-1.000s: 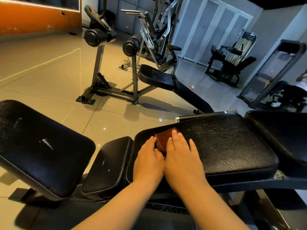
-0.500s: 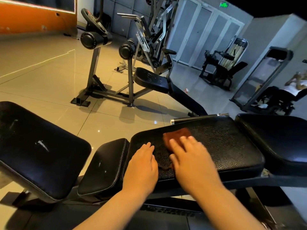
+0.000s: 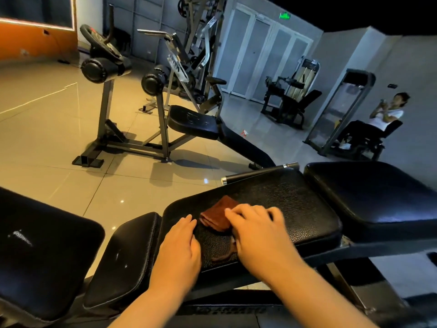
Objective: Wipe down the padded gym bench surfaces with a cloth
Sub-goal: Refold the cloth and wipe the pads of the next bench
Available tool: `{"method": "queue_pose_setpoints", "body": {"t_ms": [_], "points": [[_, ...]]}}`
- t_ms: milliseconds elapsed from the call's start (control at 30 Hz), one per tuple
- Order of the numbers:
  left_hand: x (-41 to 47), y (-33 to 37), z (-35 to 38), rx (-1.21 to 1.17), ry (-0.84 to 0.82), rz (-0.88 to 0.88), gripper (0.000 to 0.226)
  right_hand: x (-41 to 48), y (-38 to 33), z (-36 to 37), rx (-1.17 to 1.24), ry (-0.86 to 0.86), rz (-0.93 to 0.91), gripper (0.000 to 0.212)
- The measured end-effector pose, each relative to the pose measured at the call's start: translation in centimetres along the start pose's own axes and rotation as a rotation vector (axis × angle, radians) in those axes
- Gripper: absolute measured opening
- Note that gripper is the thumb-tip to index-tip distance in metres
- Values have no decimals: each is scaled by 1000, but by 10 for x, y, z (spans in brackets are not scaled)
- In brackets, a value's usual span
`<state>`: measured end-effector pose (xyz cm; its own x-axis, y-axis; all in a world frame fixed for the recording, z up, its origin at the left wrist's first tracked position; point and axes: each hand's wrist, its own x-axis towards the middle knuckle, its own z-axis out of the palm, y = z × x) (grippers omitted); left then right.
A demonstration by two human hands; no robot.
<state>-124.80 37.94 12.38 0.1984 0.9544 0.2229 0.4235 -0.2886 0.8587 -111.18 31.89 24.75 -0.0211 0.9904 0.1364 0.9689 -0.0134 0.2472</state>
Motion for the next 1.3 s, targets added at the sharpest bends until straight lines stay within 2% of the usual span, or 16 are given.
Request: {"method": "queue_pose_setpoints", "body": {"t_ms": [133,200,267,333,467,533,667,700,867,933,1067,1167,1300], "points": [[2,2,2,-29,4,15,45,7,44,-17,-76,72,266,59],[2,4,5,-15,3,13,45,11,26,-14,-61,11,244,64],[3,10,7,20,11,32,45,6,5,-5,-69,-54,124,67],[4,19,8,52,11,91,43,4,10,-11,-97,-42,72,63],[10,25,10,10,-15,180,42,12,62,-25,-175,71,276,54],[11,22,10,-19,-17,183,41,12,56,-22,-148,83,284,53],[11,17,10,-14,-9,198,40,-1,27,-18,-106,-24,14,54],[11,17,9,-12,-8,199,40,1,35,-23,-123,-26,-2,51],[11,14,12,-36,-1,196,40,27,93,-41,-215,4,327,45],[11,13,12,-41,-3,186,39,27,82,-38,-200,-2,326,44],[11,12,10,-26,9,185,38,7,69,-42,-211,-58,193,37],[10,11,11,-30,12,179,38,23,102,-37,-191,-34,228,39],[8,13,10,-55,10,178,39,57,120,-23,3,-53,336,47]]}}
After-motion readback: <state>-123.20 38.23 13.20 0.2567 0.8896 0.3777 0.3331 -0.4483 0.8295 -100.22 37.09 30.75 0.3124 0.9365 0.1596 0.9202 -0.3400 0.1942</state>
